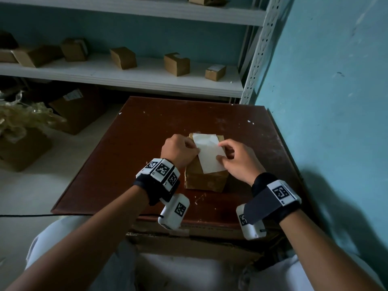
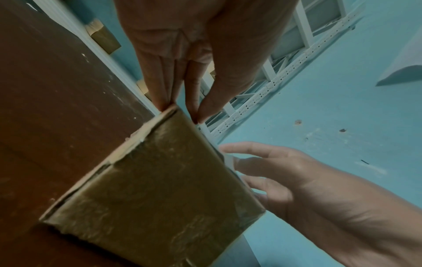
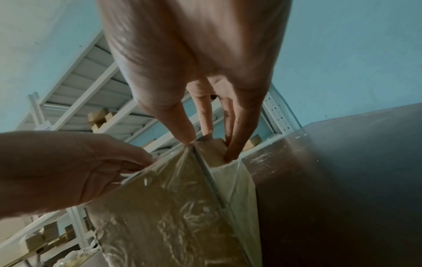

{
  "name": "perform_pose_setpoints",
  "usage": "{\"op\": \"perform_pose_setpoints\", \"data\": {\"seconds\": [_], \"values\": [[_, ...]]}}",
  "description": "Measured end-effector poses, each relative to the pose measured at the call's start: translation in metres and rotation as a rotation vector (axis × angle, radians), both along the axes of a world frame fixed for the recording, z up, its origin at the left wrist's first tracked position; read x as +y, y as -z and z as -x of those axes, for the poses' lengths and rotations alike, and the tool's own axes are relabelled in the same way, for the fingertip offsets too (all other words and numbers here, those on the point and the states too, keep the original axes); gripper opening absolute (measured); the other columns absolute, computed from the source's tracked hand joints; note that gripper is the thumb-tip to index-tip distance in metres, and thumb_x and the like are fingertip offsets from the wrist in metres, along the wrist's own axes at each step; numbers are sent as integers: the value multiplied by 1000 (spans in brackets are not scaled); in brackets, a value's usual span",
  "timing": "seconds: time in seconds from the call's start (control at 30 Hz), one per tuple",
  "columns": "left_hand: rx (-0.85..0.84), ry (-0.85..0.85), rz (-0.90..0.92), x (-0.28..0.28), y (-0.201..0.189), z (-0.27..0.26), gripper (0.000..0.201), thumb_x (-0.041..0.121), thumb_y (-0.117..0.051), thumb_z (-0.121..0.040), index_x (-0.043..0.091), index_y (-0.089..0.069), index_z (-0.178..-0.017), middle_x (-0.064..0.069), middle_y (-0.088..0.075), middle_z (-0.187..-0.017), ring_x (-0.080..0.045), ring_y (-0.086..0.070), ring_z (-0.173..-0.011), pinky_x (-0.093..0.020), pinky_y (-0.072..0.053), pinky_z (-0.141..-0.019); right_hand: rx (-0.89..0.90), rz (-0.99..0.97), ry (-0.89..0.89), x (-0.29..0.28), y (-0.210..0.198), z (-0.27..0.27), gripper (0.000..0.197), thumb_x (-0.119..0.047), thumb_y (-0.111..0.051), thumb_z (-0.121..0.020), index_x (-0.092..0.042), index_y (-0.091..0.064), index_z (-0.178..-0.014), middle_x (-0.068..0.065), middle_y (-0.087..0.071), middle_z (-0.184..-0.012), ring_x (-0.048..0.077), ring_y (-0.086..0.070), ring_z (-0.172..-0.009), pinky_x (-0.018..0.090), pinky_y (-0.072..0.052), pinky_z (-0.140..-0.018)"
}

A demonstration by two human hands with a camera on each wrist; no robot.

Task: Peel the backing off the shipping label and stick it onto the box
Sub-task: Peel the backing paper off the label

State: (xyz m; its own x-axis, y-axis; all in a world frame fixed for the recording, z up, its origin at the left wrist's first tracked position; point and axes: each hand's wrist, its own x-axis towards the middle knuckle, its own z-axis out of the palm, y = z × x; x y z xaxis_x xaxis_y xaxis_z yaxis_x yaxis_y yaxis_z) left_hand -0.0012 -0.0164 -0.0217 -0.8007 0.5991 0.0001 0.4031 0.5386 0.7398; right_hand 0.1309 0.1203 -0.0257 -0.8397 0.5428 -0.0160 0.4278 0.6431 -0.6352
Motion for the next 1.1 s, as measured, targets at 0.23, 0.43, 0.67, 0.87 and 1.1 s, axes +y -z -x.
{"op": "perform_pose_setpoints", "data": {"seconds": [0.23, 0.43, 0.67, 0.87, 1.1], "values": [[46, 35, 20, 8, 1, 6, 9, 29, -69, -85, 21, -73, -88, 8, -63, -91, -10, -61, -85, -22, -54, -70, -22, -71, -34, 8, 0, -2, 40, -33, -65, -90, -27, -54, -129, 4, -54, -132, 23, -58, -112, 42, -54, -93], [53, 40, 17, 16, 1, 6, 13, 26, -68, -85, 19, -74, -94, 8, -61, -94, -9, -58, -84, -16, -45, -63, -5, -99, -15, 10, 3, -4, 43, -36, -65, -90, -25, -54, -130, 5, -56, -129, 23, -58, -110, 43, -53, -93], [47, 63, 40, 18, 1, 10, 13, 26, -68, -85, 19, -74, -94, 7, -61, -95, -11, -58, -87, -22, -48, -70, 6, -111, -18, 12, 4, -3, 43, -37, -65, -90, -26, -54, -130, 5, -56, -129, 23, -58, -110, 43, -53, -93], [31, 78, 37, 17, -1, 9, 7, 26, -67, -85, 23, -72, -90, 8, -60, -95, -11, -57, -88, -22, -46, -70, -5, -108, -29, 13, 3, -3, 43, -39, -65, -90, -27, -53, -129, 4, -55, -131, 22, -58, -112, 42, -53, -94], [157, 114, -32, 16, -3, 7, 11, 23, -69, -85, 15, -75, -89, 7, -62, -96, -9, -58, -96, -16, -44, -72, -16, -125, -35, 12, -1, -6, 41, -37, -63, -92, -26, -53, -130, 4, -53, -134, 23, -51, -122, 35, -45, -96]]}}
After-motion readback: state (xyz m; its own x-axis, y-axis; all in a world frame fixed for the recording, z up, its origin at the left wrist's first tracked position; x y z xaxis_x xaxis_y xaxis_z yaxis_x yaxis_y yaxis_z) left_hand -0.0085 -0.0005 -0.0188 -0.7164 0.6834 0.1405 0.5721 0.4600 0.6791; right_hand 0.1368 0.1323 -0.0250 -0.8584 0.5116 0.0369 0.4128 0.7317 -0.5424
